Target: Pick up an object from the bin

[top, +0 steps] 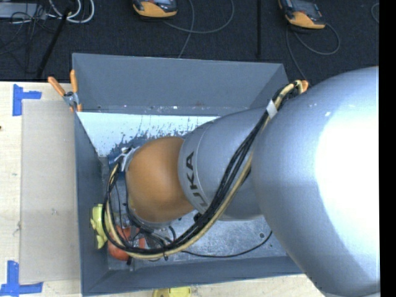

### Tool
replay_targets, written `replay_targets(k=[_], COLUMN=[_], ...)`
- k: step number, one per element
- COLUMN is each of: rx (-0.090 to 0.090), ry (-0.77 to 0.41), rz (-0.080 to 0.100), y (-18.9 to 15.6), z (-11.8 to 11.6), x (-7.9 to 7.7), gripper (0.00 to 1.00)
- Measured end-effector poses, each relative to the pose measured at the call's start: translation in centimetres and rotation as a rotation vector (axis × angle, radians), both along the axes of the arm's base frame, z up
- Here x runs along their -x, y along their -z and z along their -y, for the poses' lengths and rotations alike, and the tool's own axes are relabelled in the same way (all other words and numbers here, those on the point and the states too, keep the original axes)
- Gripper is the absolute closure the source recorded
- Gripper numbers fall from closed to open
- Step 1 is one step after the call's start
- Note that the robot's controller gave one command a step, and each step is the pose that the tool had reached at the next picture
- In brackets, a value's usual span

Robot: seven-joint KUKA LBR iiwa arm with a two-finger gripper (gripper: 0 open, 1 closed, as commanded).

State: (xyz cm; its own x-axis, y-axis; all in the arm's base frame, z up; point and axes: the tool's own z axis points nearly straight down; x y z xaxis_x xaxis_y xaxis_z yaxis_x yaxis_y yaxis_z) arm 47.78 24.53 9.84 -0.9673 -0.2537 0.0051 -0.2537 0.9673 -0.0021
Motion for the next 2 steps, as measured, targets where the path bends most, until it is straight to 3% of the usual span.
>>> replay_targets(k=[2], rx=[-0.004], ry=[0.000], rz=[0.006], y=[-2.37], z=[-0.15], x=[-0.17], gripper=[1.00])
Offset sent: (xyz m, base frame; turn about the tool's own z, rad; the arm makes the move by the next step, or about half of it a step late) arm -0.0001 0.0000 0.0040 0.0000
